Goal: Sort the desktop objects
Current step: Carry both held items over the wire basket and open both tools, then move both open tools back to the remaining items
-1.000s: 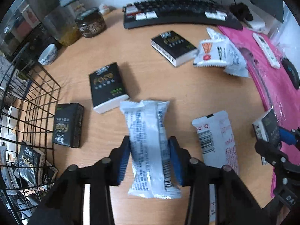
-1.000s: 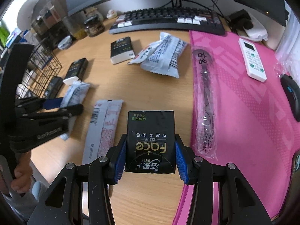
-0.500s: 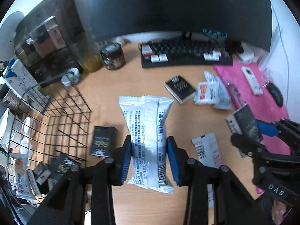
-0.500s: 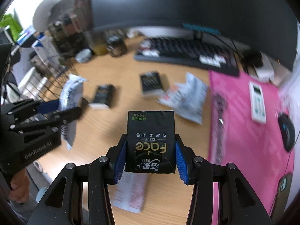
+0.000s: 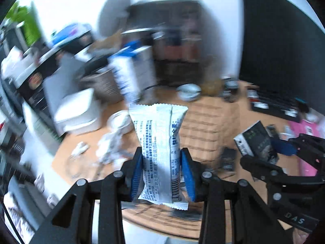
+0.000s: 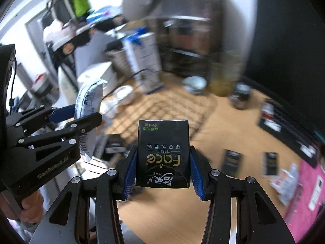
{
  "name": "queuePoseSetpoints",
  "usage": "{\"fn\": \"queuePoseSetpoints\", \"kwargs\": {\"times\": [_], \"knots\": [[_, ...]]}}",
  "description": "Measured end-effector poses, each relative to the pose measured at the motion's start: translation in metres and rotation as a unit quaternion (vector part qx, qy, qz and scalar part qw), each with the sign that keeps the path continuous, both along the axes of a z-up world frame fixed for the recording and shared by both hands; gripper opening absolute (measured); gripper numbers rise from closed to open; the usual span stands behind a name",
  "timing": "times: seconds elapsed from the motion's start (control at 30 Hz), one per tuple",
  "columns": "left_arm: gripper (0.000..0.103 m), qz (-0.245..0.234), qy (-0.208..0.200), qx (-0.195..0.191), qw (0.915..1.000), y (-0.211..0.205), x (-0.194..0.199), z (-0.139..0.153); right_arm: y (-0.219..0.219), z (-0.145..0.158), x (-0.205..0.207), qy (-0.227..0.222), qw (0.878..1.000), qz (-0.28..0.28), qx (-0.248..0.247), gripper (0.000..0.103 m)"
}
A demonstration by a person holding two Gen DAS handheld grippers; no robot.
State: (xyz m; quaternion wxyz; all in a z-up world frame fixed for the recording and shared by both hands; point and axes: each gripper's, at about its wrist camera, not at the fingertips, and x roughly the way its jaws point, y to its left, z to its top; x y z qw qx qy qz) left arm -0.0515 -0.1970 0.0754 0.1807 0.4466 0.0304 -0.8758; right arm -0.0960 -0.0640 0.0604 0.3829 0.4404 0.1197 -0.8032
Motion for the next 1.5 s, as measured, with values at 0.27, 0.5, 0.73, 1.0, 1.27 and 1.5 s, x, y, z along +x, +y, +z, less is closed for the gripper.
{"fn": "queuePoseSetpoints", "kwargs": {"times": [0.27,0.5,0.73,1.0,1.27,1.5], "knots": [[0.040,0.003,-0.025,0.032,0.9992,-0.031,0.009,-0.036,-0.052,-0.037,0.014,-0.013,0.999,0.029,0.037,0.047],[0.044,0.004,-0.034,0.053,0.9980,-0.035,0.008,-0.050,-0.058,-0.049,0.005,-0.018,0.998,0.027,0.047,0.048],[0.057,-0.007,-0.023,0.042,0.9988,-0.019,0.008,-0.034,-0.030,-0.026,0.002,-0.009,1.000,0.012,0.020,0.050],[0.057,-0.080,-0.019,0.026,0.9963,0.060,-0.007,-0.020,0.064,-0.012,-0.001,0.031,0.997,-0.058,0.040,0.056],[0.057,-0.150,-0.047,0.015,0.9875,0.145,-0.026,-0.040,0.166,-0.040,-0.026,-0.008,0.989,-0.138,0.050,0.056],[0.057,-0.197,-0.078,0.015,0.9772,0.205,-0.055,-0.069,0.257,-0.059,-0.043,-0.018,0.973,-0.224,0.058,0.056]]}}
